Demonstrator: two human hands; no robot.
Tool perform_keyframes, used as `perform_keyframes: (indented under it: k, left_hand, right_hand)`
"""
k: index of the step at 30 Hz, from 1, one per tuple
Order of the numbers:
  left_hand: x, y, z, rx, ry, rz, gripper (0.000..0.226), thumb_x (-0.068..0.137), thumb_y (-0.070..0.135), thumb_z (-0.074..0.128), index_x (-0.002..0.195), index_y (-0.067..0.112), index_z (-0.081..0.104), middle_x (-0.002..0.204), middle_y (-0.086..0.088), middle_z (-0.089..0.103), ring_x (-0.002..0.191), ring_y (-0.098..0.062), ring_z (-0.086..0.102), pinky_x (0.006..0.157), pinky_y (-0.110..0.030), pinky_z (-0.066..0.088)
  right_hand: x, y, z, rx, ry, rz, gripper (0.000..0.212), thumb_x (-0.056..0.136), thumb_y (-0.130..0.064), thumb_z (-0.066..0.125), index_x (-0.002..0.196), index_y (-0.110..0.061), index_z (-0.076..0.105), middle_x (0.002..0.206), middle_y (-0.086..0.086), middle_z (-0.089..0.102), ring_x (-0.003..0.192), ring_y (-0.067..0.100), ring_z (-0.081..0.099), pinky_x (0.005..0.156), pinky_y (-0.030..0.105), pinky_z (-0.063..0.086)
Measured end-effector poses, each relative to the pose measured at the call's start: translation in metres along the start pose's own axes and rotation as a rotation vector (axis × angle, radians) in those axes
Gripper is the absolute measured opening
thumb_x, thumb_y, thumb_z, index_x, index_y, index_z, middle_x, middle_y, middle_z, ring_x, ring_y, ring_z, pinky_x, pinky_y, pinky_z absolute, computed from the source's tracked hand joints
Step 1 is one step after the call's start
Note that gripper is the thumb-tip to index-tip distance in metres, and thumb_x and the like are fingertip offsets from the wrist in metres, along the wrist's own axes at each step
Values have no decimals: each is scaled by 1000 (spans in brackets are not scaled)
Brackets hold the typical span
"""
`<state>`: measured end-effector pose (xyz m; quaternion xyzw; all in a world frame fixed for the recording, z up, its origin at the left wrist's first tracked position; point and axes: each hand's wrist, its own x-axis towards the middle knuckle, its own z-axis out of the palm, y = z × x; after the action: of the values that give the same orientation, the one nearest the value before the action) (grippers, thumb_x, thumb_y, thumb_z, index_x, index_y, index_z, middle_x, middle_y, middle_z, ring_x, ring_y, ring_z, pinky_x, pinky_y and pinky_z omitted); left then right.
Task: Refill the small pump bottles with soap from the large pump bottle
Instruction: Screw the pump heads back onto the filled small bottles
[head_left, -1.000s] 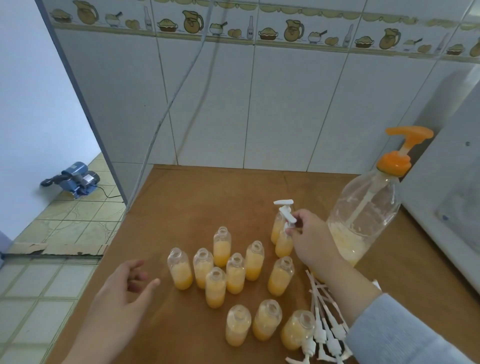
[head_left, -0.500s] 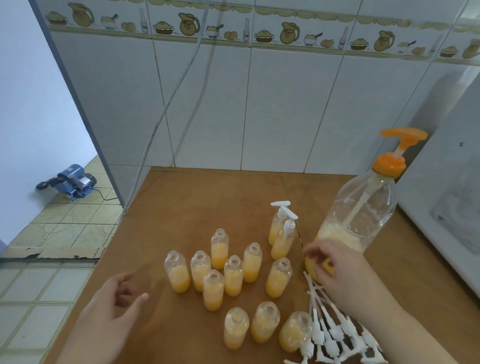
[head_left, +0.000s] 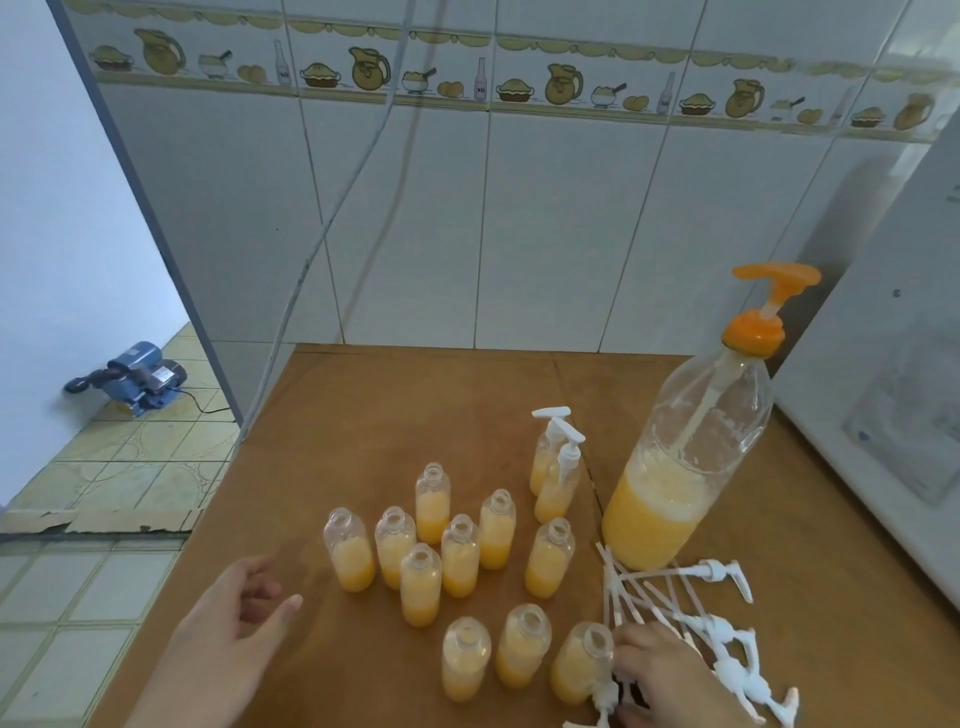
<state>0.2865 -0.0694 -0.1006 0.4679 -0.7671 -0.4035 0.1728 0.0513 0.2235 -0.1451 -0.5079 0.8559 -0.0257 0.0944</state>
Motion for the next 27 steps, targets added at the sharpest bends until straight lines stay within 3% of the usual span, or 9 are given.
perform_keyframes:
  k: [3,7,12,14,16,18,20,23,27]
  left_hand:
    - [5,-1,10,-31,-21,-17,37,78,14,74,111,20,58,92,3,63,83,-17,60,75,-31,42]
    - [15,-1,22,-41,-66,15,42,76,14,76,112,19,55,105,1,60,88,-14,58,77,-29,41]
    - [30,0,26,-87,-128,36,61,69,9,81,122,17,51,112,0,59,96,-12,57,77,-26,41]
    - [32,1,28,-126,-155,37,62,67,5,82,118,23,52,111,1,59,98,-11,57,77,-23,42]
    - [34,2,32,-161,-166,37,60,66,1,82,106,34,51,106,4,60,97,-10,58,77,-22,42]
    - [36,2,36,-193,-181,16,59,66,0,82,99,37,51,102,5,62,96,-12,59,77,-23,43]
    - [38,2,40,-202,-205,4,54,67,2,82,103,30,55,100,4,64,95,-13,61,76,-24,43]
    - [38,6,47,-221,-235,10,46,69,1,80,101,25,56,95,4,65,91,-13,63,71,-20,43]
    - [39,12,52,-258,-217,51,40,74,6,78,97,31,57,93,8,67,90,-9,63,68,-17,41]
  right_hand:
    - [-3,-6,1,30,86,1,28,57,-56,36,72,-52,59,91,-27,38,77,-7,42,55,5,42]
    - [-3,-11,-2,71,127,32,28,58,-59,37,64,-50,63,91,-26,34,80,-6,35,70,15,32]
    - [-6,1,-11,104,-23,105,48,51,-67,41,98,-58,34,100,-34,35,89,-13,40,60,3,37]
    - [-13,10,-27,189,-54,104,44,61,-61,45,102,-72,32,103,-40,44,97,-19,45,75,8,44]
    - [-14,16,-37,332,13,69,47,70,-54,49,104,-81,31,120,-43,42,110,-20,42,90,7,36]
    - [-22,14,-52,500,116,94,61,79,-31,64,110,-73,34,126,-42,33,114,-13,43,90,7,37]
    - [-27,15,-59,593,218,177,66,81,-10,69,107,-66,44,115,-37,47,104,-5,52,82,10,42]
    - [-33,11,-69,742,297,282,51,80,-5,71,95,-53,63,91,-23,65,87,0,61,72,9,46]
    - [-37,-5,-88,1083,430,390,25,81,-6,67,95,-26,73,86,-7,72,84,7,67,73,18,44]
